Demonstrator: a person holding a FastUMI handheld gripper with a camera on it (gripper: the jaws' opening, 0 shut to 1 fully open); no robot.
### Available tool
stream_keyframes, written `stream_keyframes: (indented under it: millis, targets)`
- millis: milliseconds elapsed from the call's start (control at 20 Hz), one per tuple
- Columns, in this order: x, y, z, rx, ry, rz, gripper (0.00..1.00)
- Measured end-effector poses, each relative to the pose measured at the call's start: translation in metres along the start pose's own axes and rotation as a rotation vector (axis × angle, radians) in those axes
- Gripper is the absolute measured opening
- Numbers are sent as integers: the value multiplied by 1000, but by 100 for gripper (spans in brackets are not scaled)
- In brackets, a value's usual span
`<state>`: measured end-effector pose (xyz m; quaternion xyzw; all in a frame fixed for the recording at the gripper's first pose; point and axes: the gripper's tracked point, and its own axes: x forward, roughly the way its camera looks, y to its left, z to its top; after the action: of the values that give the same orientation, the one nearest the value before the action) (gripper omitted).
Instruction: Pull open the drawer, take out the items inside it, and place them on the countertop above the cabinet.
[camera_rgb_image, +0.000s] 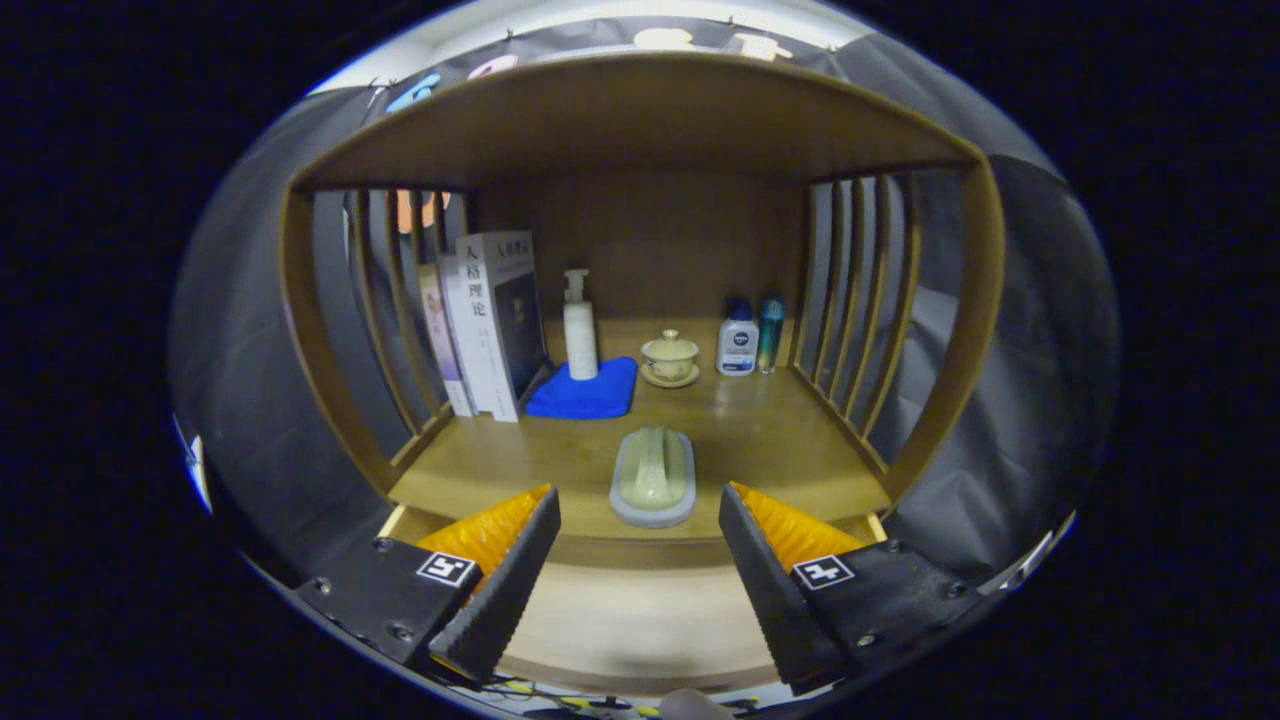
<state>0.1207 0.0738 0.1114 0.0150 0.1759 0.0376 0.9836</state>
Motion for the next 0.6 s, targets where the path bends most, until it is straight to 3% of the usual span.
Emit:
stream_keyframes:
  millis: [600]
  targets:
    - [-86, -6, -88, -37, -281, -30, 100]
